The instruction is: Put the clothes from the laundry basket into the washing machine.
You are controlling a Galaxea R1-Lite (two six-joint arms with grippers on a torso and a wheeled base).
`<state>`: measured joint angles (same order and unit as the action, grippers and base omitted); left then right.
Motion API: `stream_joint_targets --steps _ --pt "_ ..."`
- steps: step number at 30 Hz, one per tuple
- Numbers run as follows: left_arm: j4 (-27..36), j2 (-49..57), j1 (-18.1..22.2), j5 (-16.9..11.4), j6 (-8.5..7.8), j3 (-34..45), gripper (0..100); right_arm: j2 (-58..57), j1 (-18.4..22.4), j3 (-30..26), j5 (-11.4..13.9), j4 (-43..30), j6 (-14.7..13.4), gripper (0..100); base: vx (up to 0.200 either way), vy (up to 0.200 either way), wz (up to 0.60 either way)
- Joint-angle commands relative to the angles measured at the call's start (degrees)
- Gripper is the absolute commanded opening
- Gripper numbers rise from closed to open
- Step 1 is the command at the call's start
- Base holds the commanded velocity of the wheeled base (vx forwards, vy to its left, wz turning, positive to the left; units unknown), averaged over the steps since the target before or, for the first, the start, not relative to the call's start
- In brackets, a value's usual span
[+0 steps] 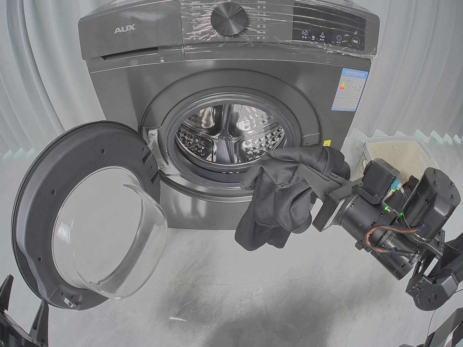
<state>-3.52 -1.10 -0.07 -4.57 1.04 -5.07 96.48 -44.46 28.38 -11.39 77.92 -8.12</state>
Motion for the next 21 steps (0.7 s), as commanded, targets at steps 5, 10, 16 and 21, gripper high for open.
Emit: stream_joint_targets --steps 5,10,16,21 --pt "-3.8 -20.1 -0.5 -18.2 0.63 -5.7 100 6.5 -2.1 5.5 0.8 3.6 -0.5 0 0.000 0.000 0.00" --pt "-18.9 -38.0 -1.9 -21.4 -1.04 -5.7 100 8.1 -2.2 7.5 4.1 3.8 -0.6 0 0.000 0.000 0.00" --pt "-29.6 -51.2 -8.3 -21.4 -1.65 -5.7 100 11.7 -2.3 13.1 5.7 3.6 -0.8 0 0.000 0.000 0.00" --pt "-32.4 -59.3 -15.7 -21.3 -1.74 -6.4 100 15.7 -3.3 18.0 5.5 3.4 -0.8 0 0.000 0.000 0.00"
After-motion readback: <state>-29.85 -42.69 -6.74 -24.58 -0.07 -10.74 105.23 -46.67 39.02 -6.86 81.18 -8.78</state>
